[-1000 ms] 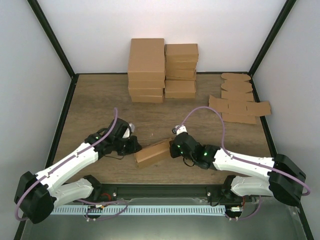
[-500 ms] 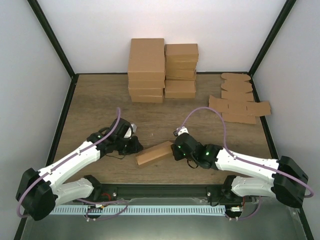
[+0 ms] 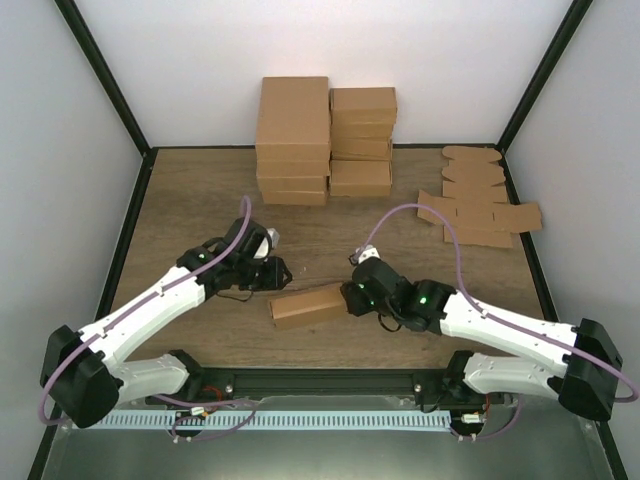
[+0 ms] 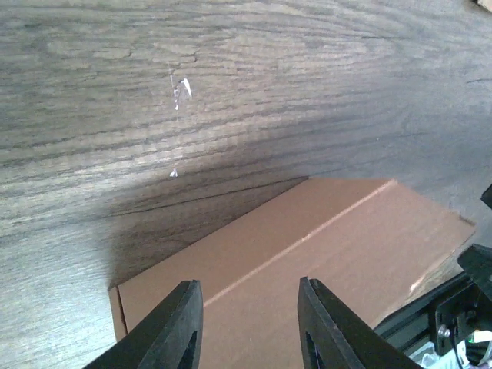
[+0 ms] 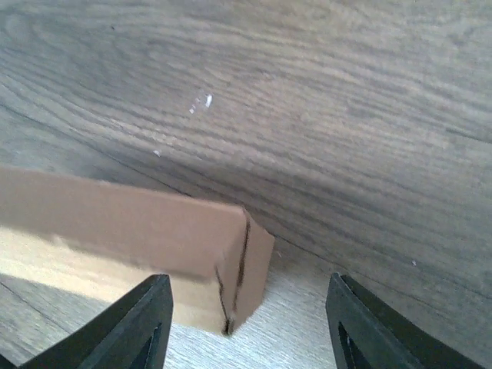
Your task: Fold the paper box
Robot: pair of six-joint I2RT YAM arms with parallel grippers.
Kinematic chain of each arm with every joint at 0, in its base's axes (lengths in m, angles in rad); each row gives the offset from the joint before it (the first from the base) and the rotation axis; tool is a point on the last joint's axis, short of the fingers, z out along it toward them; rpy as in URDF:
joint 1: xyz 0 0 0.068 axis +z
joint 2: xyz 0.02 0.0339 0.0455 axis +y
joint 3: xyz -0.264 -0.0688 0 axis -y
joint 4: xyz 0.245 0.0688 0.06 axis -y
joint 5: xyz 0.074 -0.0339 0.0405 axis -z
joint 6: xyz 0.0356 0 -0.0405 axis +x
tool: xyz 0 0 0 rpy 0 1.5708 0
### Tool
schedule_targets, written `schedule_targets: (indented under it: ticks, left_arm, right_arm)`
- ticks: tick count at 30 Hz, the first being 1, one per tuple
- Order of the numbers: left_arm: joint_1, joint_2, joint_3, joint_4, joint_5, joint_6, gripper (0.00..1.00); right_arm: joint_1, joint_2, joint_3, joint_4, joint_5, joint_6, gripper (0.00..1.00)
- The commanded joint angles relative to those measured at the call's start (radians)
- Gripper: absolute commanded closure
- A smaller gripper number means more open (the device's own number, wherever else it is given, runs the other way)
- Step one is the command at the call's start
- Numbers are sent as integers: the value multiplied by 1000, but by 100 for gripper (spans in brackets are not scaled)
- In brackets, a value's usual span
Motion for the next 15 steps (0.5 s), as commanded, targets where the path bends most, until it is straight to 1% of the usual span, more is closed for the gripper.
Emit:
schedule_targets:
  ticks: [1, 3, 6, 7, 8, 10, 11, 13, 15]
  left_arm:
    - [-2, -27, 44, -47, -9, 75, 63]
    - [-2, -57, 43, -44, 29, 82, 64]
    - [-2, -122, 23, -26, 91, 101, 62]
    - [-2, -143, 12, -21, 105, 109, 53]
    - [-2, -160, 3, -17, 112, 126, 47]
    - [-3, -183, -15, -17, 114, 162, 39]
    - [-3, -184, -22, -19, 110, 185, 38]
    - [-3, -175, -26, -15, 94, 208, 40]
    - [-3, -151, -20, -1, 92, 213, 52]
  right_arm:
    - [-3, 35, 144, -79, 47, 23, 39]
    - [-37, 54, 197, -102, 48, 56, 39]
    - [-112, 67, 253, -77, -71, 24, 41]
    - [-128, 72, 274, -67, -113, 25, 41]
    - [-141, 80, 288, -59, -152, 30, 42]
    - [-154, 101, 318, -44, -216, 57, 42]
    - [-157, 113, 332, -40, -242, 76, 43]
    - [-159, 137, 354, -30, -267, 128, 49]
    - [-162, 148, 354, 14, -324, 165, 57]
